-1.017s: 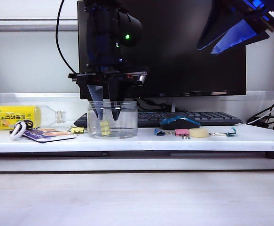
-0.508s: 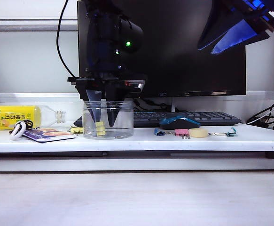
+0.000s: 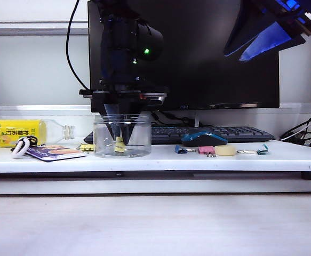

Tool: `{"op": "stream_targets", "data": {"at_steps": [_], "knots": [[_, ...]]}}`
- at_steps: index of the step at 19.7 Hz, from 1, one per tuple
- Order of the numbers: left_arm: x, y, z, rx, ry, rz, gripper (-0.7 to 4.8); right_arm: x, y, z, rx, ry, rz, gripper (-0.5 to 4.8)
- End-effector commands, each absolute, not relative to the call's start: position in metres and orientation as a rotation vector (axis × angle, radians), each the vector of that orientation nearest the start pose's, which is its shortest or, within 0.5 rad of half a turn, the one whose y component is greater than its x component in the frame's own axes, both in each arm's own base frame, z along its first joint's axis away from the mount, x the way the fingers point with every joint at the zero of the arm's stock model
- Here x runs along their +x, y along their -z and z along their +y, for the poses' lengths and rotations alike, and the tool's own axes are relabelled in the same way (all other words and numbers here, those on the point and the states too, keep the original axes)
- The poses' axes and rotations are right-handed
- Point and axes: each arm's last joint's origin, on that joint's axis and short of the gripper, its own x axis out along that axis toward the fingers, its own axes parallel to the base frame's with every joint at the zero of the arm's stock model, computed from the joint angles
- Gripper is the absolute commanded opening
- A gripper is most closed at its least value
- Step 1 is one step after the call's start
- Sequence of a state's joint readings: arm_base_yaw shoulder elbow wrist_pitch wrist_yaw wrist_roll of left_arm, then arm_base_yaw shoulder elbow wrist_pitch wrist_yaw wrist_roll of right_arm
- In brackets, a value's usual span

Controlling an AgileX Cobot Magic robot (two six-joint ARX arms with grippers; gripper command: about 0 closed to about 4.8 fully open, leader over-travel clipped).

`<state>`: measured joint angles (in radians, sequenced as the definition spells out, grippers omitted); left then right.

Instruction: Take the clips out of the round transparent plastic box and place them on the table.

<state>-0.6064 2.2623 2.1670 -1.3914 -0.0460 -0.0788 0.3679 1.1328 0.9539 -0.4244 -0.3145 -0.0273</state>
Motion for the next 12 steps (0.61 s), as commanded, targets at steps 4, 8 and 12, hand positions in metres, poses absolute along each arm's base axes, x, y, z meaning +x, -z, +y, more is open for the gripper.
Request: {"op": "stream_targets", "data": {"at_steps": [4, 8, 12], "knots": [[0.369, -0.250, -0.255, 0.410, 0.405, 1.397, 0.84, 0.220, -0.308, 0.094, -0.044, -0.673, 0.577, 2.03], [0.370, -0.252, -0.256, 0.412, 0.425, 1.379, 0.84, 0.220, -0.308, 0.094, -0.045, -0.671, 0.577, 2.03], [0.370, -0.260, -0.256, 0.415, 0.434, 1.362, 0.84, 0.221, -0.308, 0.092, -0.057, -0.625, 0.576, 2.03]]}}
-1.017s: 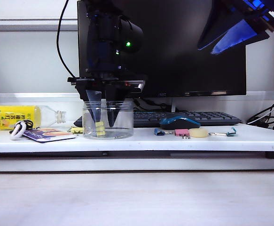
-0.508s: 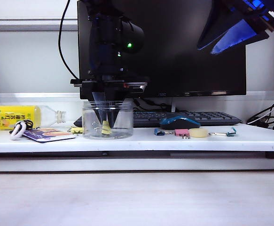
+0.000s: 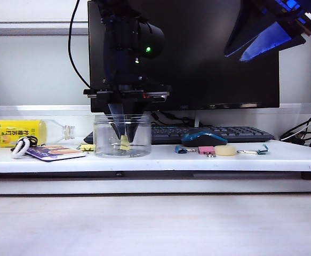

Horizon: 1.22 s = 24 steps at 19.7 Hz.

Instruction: Take the clips out of the round transparent plastic box and place them on the table.

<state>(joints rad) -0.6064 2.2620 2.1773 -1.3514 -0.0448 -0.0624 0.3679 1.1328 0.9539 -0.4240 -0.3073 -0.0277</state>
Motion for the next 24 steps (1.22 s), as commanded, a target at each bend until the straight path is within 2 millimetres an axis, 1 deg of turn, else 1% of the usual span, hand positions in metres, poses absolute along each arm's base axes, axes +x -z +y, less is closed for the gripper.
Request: {"op": "stream_targets", "data": {"at_steps": [1, 8, 12, 13, 17, 18, 20, 22, 24], "knots": [[0.370, -0.264, -0.256, 0.417, 0.441, 1.352, 0.84, 0.221, -0.308, 0.092, -0.061, -0.609, 0.575, 2.03], [0.368, -0.315, -0.256, 0.364, 0.490, 1.220, 0.84, 0.222, -0.308, 0.089, -0.081, -0.532, 0.574, 2.03], [0.362, -0.336, -0.259, 0.294, 0.587, 1.171, 0.84, 0.227, -0.307, 0.074, -0.062, -0.461, 0.588, 2.03], [0.360, -0.338, -0.263, 0.284, 0.613, 1.158, 0.84, 0.228, -0.307, 0.070, -0.052, -0.442, 0.590, 2.03], [0.358, -0.340, -0.278, 0.233, 0.725, 1.108, 0.84, 0.232, -0.307, 0.055, -0.004, -0.389, 0.594, 2.03], [0.356, -0.338, -0.285, 0.236, 0.743, 1.096, 0.84, 0.232, -0.307, 0.054, 0.002, -0.396, 0.594, 2.03], [0.358, -0.335, -0.290, 0.235, 0.755, 1.073, 0.84, 0.232, -0.307, 0.053, 0.010, -0.400, 0.595, 2.03], [0.360, -0.327, -0.297, 0.242, 0.762, 1.080, 0.84, 0.232, -0.307, 0.053, 0.013, -0.408, 0.595, 2.03], [0.365, -0.311, -0.303, 0.253, 0.759, 1.115, 0.84, 0.232, -0.307, 0.053, 0.015, -0.415, 0.595, 2.03]]}}
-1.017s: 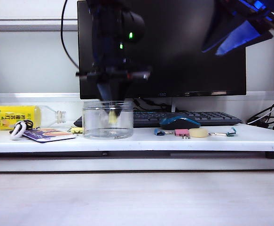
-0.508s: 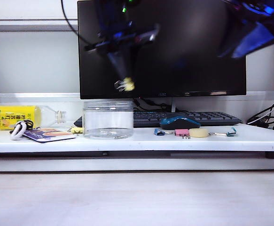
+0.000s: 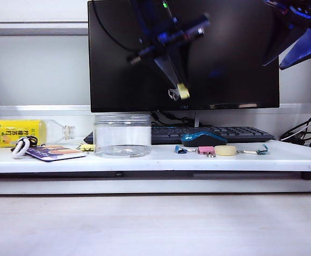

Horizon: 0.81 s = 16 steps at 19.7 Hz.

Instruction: Take the clips out of the round transparent plastic box and place them on the table.

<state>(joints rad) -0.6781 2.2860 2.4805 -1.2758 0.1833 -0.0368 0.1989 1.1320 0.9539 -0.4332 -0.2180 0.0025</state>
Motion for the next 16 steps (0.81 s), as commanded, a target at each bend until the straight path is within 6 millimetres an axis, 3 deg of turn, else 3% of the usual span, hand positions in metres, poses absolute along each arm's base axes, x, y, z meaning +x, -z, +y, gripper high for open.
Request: {"op": "stream_targets", "data": {"at_steps": [1, 7, 10, 12, 16], "knots": [[0.367, -0.303, -0.305, 0.259, 0.756, 1.132, 0.84, 0.232, -0.307, 0.053, 0.015, -0.415, 0.595, 2.03], [0.379, -0.275, -0.309, 0.354, 0.668, 1.152, 0.91, 0.232, -0.307, 0.054, 0.021, -0.429, 0.596, 2.03], [0.380, -0.276, -0.310, 0.362, 0.675, 1.136, 1.01, 0.232, -0.307, 0.054, 0.021, -0.430, 0.596, 2.03], [0.380, -0.276, -0.310, 0.362, 0.675, 1.134, 1.53, 0.232, -0.307, 0.054, 0.021, -0.430, 0.596, 2.03], [0.380, -0.276, -0.310, 0.362, 0.675, 1.134, 1.53, 0.232, -0.307, 0.054, 0.022, -0.434, 0.597, 2.03]]}}
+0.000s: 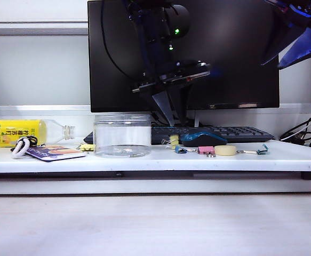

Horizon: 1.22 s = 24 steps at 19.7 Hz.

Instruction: Take the clips out of the round transparent plastic box and place them on the table.

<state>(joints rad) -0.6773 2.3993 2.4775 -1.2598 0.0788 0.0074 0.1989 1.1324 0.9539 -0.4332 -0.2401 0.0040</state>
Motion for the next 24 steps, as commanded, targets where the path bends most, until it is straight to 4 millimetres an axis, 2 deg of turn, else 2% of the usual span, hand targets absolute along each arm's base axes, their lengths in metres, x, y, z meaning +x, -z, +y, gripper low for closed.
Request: {"op": "stream_targets", "data": {"at_steps": [1, 2, 3, 4, 6, 9, 10, 11, 13, 15, 16, 18, 20, 24], "knots": [[0.380, -0.276, -0.310, 0.361, 0.676, 1.135, 1.53, 0.232, -0.307, 0.054, 0.024, -0.437, 0.597, 2.03], [0.380, -0.277, -0.310, 0.354, 0.687, 1.136, 1.61, 0.232, -0.307, 0.054, 0.024, -0.437, 0.597, 2.03], [0.378, -0.281, -0.309, 0.352, 0.688, 1.137, 2.04, 0.232, -0.307, 0.054, 0.024, -0.437, 0.597, 2.03], [0.377, -0.286, -0.308, 0.351, 0.689, 1.132, 2.20, 0.232, -0.307, 0.054, 0.025, -0.437, 0.597, 2.03], [0.367, -0.323, -0.301, 0.326, 0.709, 1.051, 2.20, 0.232, -0.307, 0.054, 0.045, -0.443, 0.599, 2.03], [0.344, -0.390, -0.283, 0.270, 0.745, 0.860, 2.20, 0.230, -0.310, 0.055, 0.054, -0.472, 0.586, 2.03], [0.323, -0.432, -0.266, 0.245, 0.761, 0.739, 2.20, 0.226, -0.314, 0.054, 0.054, -0.473, 0.563, 2.03], [0.305, -0.460, -0.252, 0.226, 0.770, 0.655, 2.20, 0.221, -0.320, 0.053, 0.052, -0.474, 0.536, 2.03], [0.271, -0.502, -0.224, 0.221, 0.787, 0.522, 2.20, 0.208, -0.332, 0.050, 0.049, -0.478, 0.469, 2.03], [0.236, -0.533, -0.196, 0.233, 0.798, 0.417, 2.20, 0.189, -0.348, 0.047, 0.044, -0.482, 0.382, 2.03], [0.227, -0.541, -0.188, 0.233, 0.797, 0.394, 2.20, 0.181, -0.354, 0.045, 0.042, -0.484, 0.346, 2.03], [0.191, -0.564, -0.158, 0.237, 0.789, 0.310, 2.20, 0.154, -0.370, 0.040, 0.037, -0.487, 0.238, 2.03], [0.145, -0.587, -0.120, 0.222, 0.777, 0.203, 2.20, 0.114, -0.386, 0.031, 0.030, -0.481, 0.100, 2.03], [0.067, -0.606, -0.057, 0.181, 0.772, 0.041, 2.20, 0.080, -0.385, 0.020, 0.023, -0.340, 0.088, 2.03]]}}
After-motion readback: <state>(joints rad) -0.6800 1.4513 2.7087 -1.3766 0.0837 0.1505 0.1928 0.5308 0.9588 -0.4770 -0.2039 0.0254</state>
